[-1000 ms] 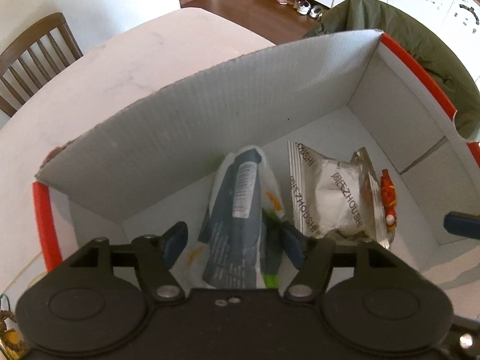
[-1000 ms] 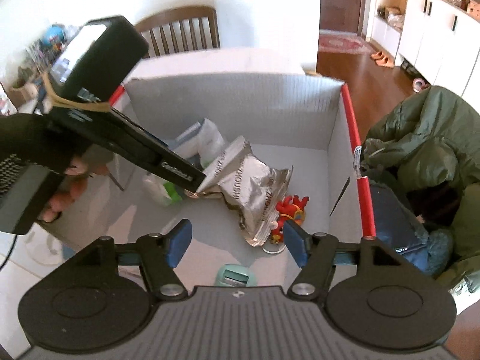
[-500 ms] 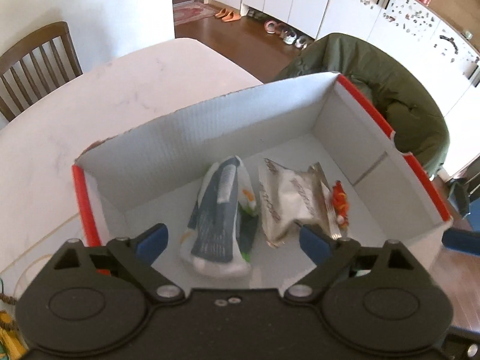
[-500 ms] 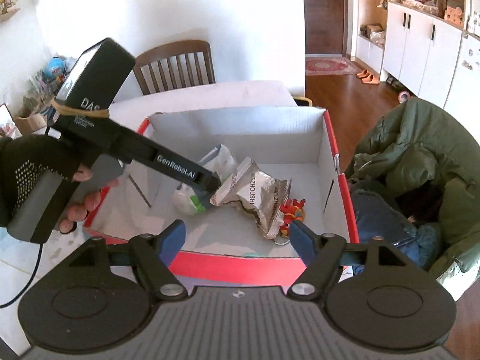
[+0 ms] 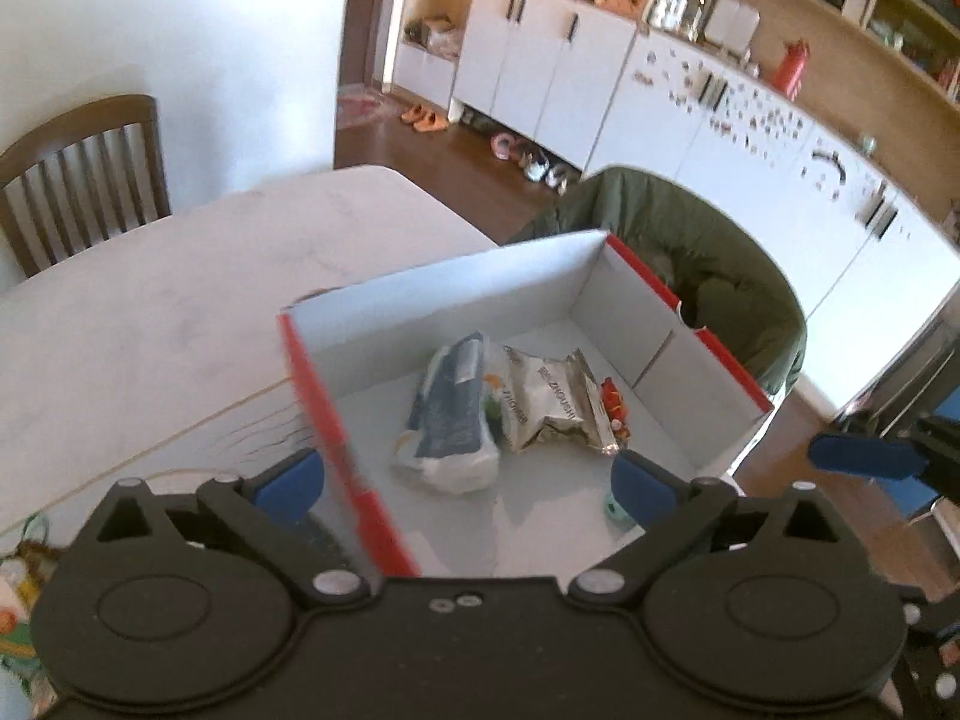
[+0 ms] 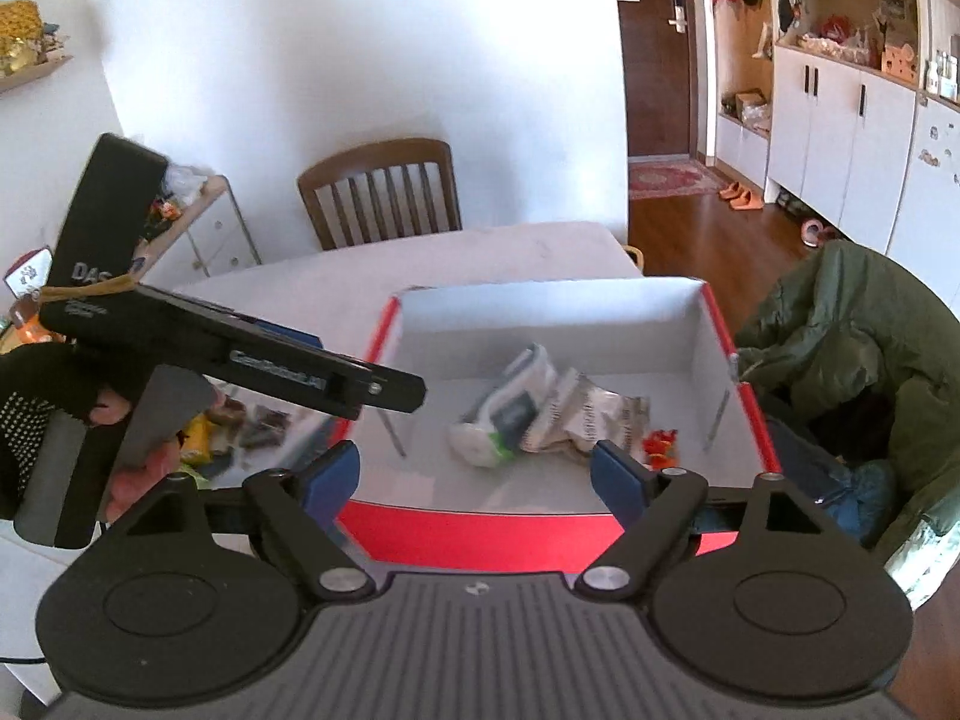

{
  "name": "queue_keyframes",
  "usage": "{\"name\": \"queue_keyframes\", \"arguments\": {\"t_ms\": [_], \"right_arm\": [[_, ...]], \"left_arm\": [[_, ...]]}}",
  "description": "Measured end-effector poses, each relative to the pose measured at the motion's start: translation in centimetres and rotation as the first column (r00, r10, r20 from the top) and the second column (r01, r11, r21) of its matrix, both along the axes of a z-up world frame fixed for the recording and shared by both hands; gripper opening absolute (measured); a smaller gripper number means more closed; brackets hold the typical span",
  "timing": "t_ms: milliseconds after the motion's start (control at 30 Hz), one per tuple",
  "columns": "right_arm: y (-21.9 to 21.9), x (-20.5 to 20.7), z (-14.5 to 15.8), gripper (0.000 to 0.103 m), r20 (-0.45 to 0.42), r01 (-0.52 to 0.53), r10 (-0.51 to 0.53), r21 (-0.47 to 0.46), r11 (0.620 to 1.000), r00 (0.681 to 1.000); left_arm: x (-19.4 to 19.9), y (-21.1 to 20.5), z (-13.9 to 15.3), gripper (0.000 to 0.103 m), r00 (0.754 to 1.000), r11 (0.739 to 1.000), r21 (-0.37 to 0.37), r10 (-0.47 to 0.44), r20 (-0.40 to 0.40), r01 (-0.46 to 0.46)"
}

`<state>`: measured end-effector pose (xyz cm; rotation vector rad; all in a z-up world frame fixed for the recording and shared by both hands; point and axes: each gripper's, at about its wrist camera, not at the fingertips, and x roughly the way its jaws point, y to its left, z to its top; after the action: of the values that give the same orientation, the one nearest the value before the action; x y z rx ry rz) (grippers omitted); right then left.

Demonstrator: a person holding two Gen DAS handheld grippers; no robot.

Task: Organize objects
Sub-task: 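Move both tools back to the pile of items, then close the left tool on the bunny plush while the right tool reaches the green tube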

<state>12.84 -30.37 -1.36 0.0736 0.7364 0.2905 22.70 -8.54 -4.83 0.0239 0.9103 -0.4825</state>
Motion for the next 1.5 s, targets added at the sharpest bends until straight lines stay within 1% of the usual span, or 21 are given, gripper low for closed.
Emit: {"name": "queue_keyframes", "arguments": {"t_ms": [133,267,400,533,667,767,933,1000,1100,1267,1367,1500], "right_arm": [[2.6,-1.1,0.6,0.085,0.023,0.000,0.000,-0.007,1.000,1.000],[5.4,-1.9,0.8,0.085,0.032,-0.005,0.005,-0.009,1.000,0.999],[8.3,-2.7,1.0,0.085,0.041,-0.022,0.022,-0.012,1.000,0.999],[11.1,-3.4,1.0,0.085,0.057,-0.041,0.042,-0.017,0.999,0.998],[13.5,-3.5,0.6,0.085,0.060,-0.055,0.055,-0.002,0.999,0.997],[15.3,-3.3,0.1,0.085,0.055,-0.077,0.078,-0.023,0.997,0.995],[18.3,-2.3,-1.1,0.085,0.015,-0.121,0.122,-0.055,0.991,0.992],[19.5,-1.6,-1.8,0.085,-0.009,-0.147,0.147,-0.070,0.987,0.989],[20.7,-0.4,-2.8,0.085,-0.040,-0.171,0.168,-0.077,0.982,0.985],[23.3,1.7,-4.9,0.085,-0.086,-0.210,0.202,-0.108,0.972,0.976],[24.8,3.0,-6.3,0.085,-0.109,-0.248,0.234,-0.140,0.959,0.966],[26.9,4.7,-8.3,0.085,-0.152,-0.308,0.283,-0.180,0.934,0.947]], "left_arm": [[-1.9,3.9,0.9,0.102,0.999,0.999,-0.024,0.026,0.025,-0.026],[-3.7,7.5,1.4,0.102,0.998,0.999,-0.024,0.049,0.043,-0.048],[-5.5,11.5,2.1,0.103,0.993,0.995,-0.040,0.091,0.072,-0.088],[-7.5,15.6,2.6,0.103,0.982,0.989,-0.037,0.149,0.113,-0.146],[-9.2,19.4,2.9,0.103,0.962,0.978,-0.033,0.209,0.178,-0.207],[-10.0,22.2,2.6,0.103,0.947,0.967,-0.021,0.255,0.195,-0.255],[-11.0,26.5,1.4,0.103,0.938,0.951,-0.013,0.307,0.161,-0.310],[-11.4,27.6,0.5,0.103,0.935,0.946,0.001,0.320,0.155,-0.324],[-11.9,28.6,-1.1,0.103,0.937,0.946,0.007,0.321,0.137,-0.325],[-12.1,29.1,-4.0,0.103,0.938,0.943,0.005,0.331,0.107,-0.333],[-11.8,28.9,-5.8,0.103,0.944,0.948,0.000,0.318,0.089,-0.319],[-11.2,28.1,-7.9,0.103,0.953,0.956,0.038,0.285,0.100,-0.290]]}}
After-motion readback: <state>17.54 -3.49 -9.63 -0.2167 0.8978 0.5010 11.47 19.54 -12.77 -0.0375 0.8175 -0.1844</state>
